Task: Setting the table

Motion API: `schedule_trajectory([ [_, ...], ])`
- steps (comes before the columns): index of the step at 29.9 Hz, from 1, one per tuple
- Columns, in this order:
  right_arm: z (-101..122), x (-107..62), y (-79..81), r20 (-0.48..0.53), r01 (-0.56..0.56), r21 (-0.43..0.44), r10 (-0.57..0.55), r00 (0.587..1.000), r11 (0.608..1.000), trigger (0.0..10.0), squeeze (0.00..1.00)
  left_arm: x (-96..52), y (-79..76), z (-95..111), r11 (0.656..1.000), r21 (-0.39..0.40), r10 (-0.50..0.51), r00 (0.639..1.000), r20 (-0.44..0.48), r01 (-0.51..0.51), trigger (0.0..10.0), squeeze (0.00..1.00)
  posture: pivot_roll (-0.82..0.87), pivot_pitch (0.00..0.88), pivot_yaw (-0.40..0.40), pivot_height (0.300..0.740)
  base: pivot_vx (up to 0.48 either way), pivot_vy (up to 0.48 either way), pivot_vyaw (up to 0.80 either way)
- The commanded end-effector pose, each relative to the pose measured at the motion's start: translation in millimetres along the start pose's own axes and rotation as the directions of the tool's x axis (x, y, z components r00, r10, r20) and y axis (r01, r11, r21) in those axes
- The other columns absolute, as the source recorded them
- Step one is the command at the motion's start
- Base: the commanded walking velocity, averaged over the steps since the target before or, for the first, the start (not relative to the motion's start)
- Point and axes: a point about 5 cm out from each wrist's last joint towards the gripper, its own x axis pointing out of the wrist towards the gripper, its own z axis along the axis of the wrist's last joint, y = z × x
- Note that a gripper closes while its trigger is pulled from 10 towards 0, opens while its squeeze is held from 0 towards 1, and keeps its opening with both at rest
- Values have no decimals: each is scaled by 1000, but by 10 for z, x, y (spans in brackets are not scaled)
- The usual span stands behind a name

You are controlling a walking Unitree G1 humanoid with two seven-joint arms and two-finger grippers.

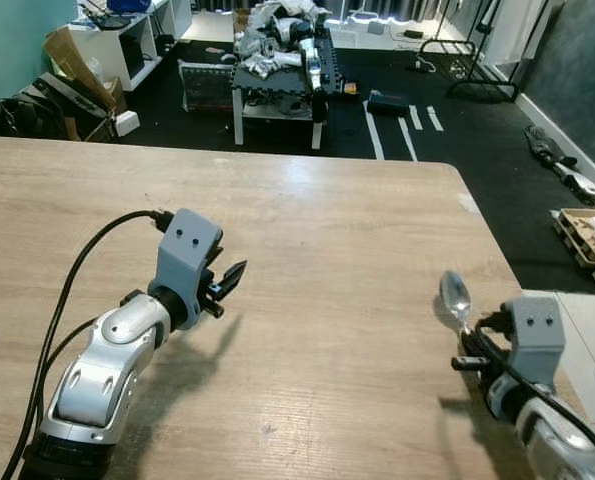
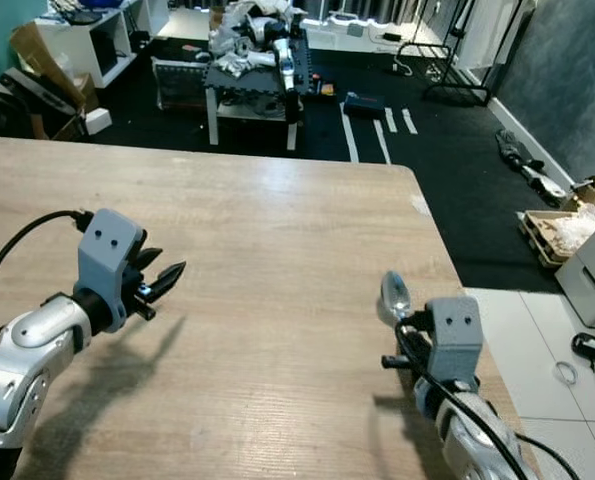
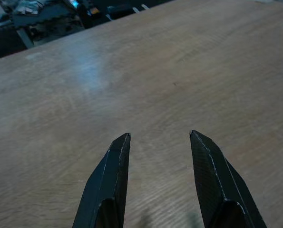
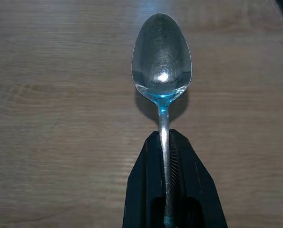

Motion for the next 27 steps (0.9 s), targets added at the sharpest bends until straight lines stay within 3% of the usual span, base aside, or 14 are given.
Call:
schedule_trajectory([
  [1, -2, -35, -7, -4, 4, 22, -4, 1000, 1000, 10000, 0, -18, -57, -38, 1000, -1, -28, 999, -19, 28, 10000, 0, 108, 176, 73, 740, 0, 0, 0],
  [3, -77, -54, 90, -24, 1, 80, 1, 1000, 997, 10000, 0, -2, -97, -67, 998, 32, -46, 998, -40, 48, 10000, 0, 115, 174, 78, 740, 0, 0, 0],
  [6, -110, -63, 133, -33, -5, 90, 8, 999, 996, 10000, 0, -22, -162, -44, 993, 5, -119, 992, -32, 120, 10000, 0, 118, 172, 81, 740, 0, 0, 0],
  [8, -160, -72, 194, -45, -13, 98, 17, 999, 995, 10000, 0, -151, -320, 58, 937, -34, -347, 938, 15, 348, 10000, 0, 118, 172, 82, 740, 0, 0, 0],
  [9, -160, -72, 194, -45, -13, 98, 17, 999, 995, 10000, 0, -151, -320, 58, 937, -34, -347, 938, 15, 348, 10000, 0, 118, 172, 82, 740, 0, 0, 0],
  [11, -178, -75, 223, -48, -13, 101, 18, 999, 995, 10000, 0, -303, -374, 108, 877, 4, -480, 877, 5, 480, 10000, 0, 121, 169, 89, 740, 0, 0, 0],
  [12, -174, -83, 220, -49, -10, 99, 14, 999, 995, 10000, 0, -455, -352, 158, 832, 37, -554, 832, -12, 554, 10000, 0, 121, 169, 89, 740, 0, 0, 0],
  [13, -165, -105, 203, -49, -1, 97, 6, 999, 995, 10000, 0, -722, -315, 268, 741, 63, -667, 743, -46, 669, 10000, 0, 132, 170, 92, 740, 0, 0, 0],
  [14, -165, -105, 203, -49, -1, 97, 6, 999, 995, 10000, 0, -722, -315, 268, 741, 63, -667, 743, -46, 669, 10000, 0, 132, 170, 92, 740, 0, 0, 0],
  [16, -153, -125, 175, -45, 9, 90, -5, 999, 996, 10000, 0, -939, -266, 381, 669, 73, -735, 673, -81, 740, 10000, 0, 138, 170, 94, 740, 0, 0, 0],
  [18, -140, -138, 146, -38, 18, 78, -15, 999, 997, 10000, 0, -1115, -196, 478, 620, 90, -768, 626, -137, 780, 10000, 0, 147, 170, 97, 740, 0, 0, 0],
  [24, -121, -133, 147, -24, 15, 71, -14, 1000, 997, 10000, 0, -1145, -110, 517, 626, 122, -749, 638, -179, 770, 10000, 0, 155, 168, 95, 740, 0, 0, 0],
  [27, -62, -101, 199, 8, 0, 51, 0, 1000, 999, 10000, 0, -1085, -16, 499, 641, 147, -723, 657, -211, 753, 10000, 0, 153, 165, 91, 740, 0, 0, 0],
])
